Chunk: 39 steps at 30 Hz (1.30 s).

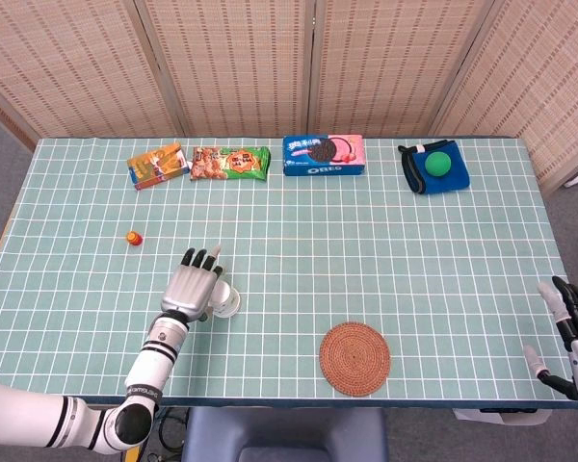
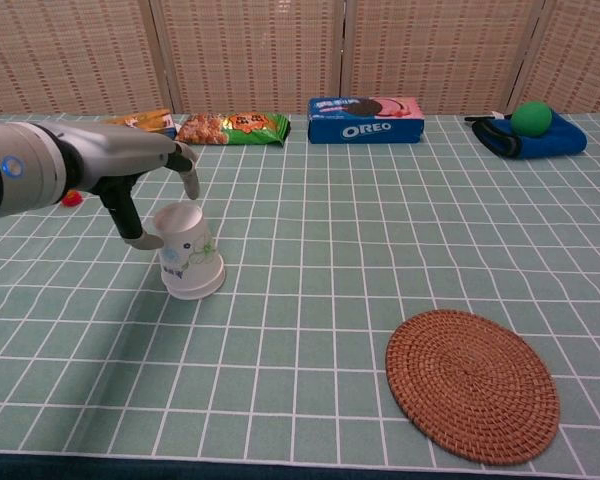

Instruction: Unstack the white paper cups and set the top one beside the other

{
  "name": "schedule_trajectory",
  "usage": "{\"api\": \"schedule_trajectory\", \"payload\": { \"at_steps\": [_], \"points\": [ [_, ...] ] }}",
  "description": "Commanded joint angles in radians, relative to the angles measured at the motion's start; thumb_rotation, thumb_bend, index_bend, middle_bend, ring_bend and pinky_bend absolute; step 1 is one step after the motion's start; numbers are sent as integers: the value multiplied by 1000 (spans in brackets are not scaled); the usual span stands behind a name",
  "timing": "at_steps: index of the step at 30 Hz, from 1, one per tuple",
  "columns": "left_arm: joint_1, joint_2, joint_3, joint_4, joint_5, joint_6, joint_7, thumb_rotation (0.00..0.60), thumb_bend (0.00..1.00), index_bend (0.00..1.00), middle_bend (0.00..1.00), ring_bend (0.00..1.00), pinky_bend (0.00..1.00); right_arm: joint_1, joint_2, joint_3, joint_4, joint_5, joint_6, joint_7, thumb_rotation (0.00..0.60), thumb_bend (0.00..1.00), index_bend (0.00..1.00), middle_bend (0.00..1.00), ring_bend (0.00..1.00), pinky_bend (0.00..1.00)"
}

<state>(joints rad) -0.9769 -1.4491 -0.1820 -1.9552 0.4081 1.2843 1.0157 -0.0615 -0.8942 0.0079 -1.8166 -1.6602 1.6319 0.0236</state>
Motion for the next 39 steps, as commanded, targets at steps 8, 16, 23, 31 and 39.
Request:
{"api": "schedule_trajectory", "payload": {
  "at_steps": [8,16,23,31,39],
  "points": [
    [-6,10,12,-6,-9,11,-9,600,295,335,0,0,0,0,-3,-2,-3,-1,0,-10,600,310,8,0,0,0],
    [-14,12,16,0,-15,5,-19,600,295,340,0,0,0,2,-4,2,-5,8,-1,-14,600,310,8,0,0,0],
    [-22,7,20,5,-20,3,-23,600,295,343,0,0,0,1,-4,3,-4,10,3,-12,600,310,8,0,0,0],
    [-29,3,22,5,-24,10,-28,600,295,369,0,0,0,1,-3,1,-3,7,3,-11,600,310,7,0,0,0],
    [-32,8,23,9,-15,6,-39,600,295,399,0,0,0,2,-3,0,-4,8,1,-17,600,310,7,0,0,0]
  ]
}}
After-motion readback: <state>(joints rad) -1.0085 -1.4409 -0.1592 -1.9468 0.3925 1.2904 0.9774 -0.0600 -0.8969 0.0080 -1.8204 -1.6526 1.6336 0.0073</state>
